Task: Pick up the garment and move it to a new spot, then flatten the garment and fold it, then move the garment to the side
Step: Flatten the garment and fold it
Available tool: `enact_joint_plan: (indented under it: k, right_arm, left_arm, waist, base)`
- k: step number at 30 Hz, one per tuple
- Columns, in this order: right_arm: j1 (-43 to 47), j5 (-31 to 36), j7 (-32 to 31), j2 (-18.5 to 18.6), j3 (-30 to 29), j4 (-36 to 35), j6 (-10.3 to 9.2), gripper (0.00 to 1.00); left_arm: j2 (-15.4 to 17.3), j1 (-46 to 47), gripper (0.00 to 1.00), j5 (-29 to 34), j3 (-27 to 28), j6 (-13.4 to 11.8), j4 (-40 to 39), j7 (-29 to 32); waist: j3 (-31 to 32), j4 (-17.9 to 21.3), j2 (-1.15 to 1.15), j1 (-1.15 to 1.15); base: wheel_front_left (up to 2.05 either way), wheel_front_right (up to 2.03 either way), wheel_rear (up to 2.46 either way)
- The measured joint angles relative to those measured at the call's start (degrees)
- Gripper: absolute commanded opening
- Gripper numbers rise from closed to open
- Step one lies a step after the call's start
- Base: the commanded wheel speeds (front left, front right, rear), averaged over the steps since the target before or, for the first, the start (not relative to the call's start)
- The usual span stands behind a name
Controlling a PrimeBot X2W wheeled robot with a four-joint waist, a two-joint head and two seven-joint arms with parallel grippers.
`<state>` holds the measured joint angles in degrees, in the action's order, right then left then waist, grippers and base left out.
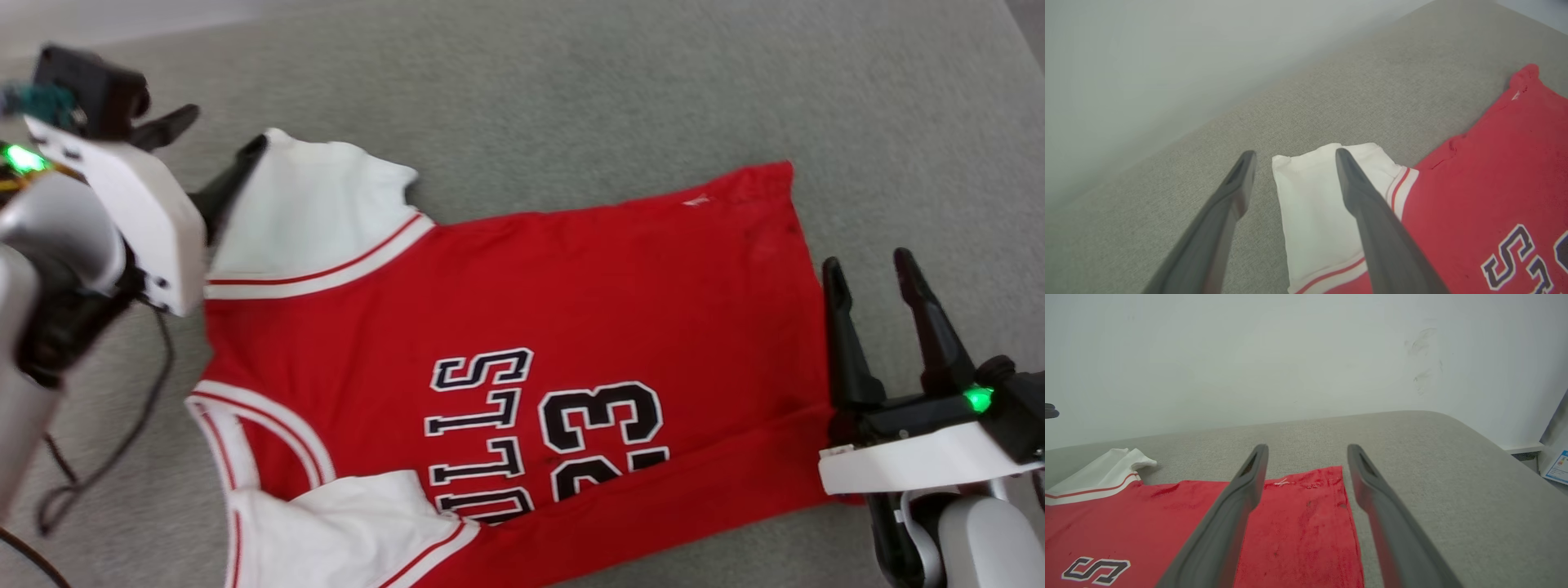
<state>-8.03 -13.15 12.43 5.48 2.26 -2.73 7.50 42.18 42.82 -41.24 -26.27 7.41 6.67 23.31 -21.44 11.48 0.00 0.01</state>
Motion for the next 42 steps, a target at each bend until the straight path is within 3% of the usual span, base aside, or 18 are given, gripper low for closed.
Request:
enact_joint_plan:
  k: [2,3,4,8,20,21,22,33,38,42]
  right_arm:
    - [-0.42,-0.45,0.58,-0.35,0.78,0.79,0.0,1.0]
    - [-0.42,-0.45,0.58,-0.35,0.78,0.79,0.0,1.0]
    - [-0.74,-0.54,1.04,-0.71,0.93,1.61,0.0,1.0]
    - [-1.8,-0.4,1.75,-1.47,0.0,3.03,0.0,1.0]
    - [-3.7,-1.0,2.49,-2.4,1.65,5.42,0.0,1.0]
    - [-3.71,-1.0,2.5,-2.4,1.62,5.41,0.0,1.0]
    - [-3.74,-1.0,2.5,-2.42,1.59,5.38,0.0,1.0]
    - [-4.03,1.12,2.33,-1.77,1.15,5.71,0.0,1.0]
    - [-4.04,1.42,-3.5,2.89,2.08,4.99,0.01,1.0]
    - [-4.49,-0.48,-12.98,8.68,3.59,3.52,0.0,1.0]
  left_arm:
    - [2.23,3.24,1.0,-2.45,-1.67,0.0,2.02,6.22]
    - [2.23,3.24,1.0,-2.45,-1.67,0.0,2.02,6.22]
    - [3.72,5.62,1.0,-4.54,-2.75,0.0,4.08,11.78]
    - [5.08,9.28,1.0,-8.71,-3.32,0.0,7.42,20.01]
    - [7.35,14.31,1.0,-6.53,-4.41,-2.59,13.37,26.37]
    - [7.33,14.56,0.37,-6.5,-4.5,-2.65,13.57,26.72]
    - [7.3,14.73,0.0,-6.49,-4.57,-2.79,13.71,26.72]
    - [3.24,13.52,0.0,-6.21,-4.61,-1.85,14.36,16.58]
    - [1.79,11.27,0.0,-7.08,-5.04,-0.77,10.6,10.76]
    - [1.96,7.89,0.0,-7.7,-6.03,-0.36,5.34,7.31]
  waist:
    - [-1.43,1.55,0.0,0.0]
    - [-1.43,1.55,0.0,0.0]
    - [-2.8,3.03,0.0,0.0]
    - [-5.34,5.63,0.0,0.0]
    - [-10.4,10.04,0.0,0.0]
    - [-10.54,10.13,0.0,0.0]
    - [-10.63,10.16,0.0,0.0]
    - [-7.52,7.53,0.0,0.0]
    - [-4.26,5.04,0.0,0.0]
    - [-1.55,2.52,0.0,-0.01]
  base:
    - [0.0,0.0,0.0]
    - [0.0,0.0,0.0]
    - [0.0,0.0,0.0]
    - [0.0,0.0,0.0]
    - [0.0,0.0,0.0]
    - [0.0,0.0,0.0]
    - [0.0,0.0,0.0]
    - [0.0,0.0,0.0]
    - [0.0,0.0,0.0]
    - [0.0,0.0,0.0]
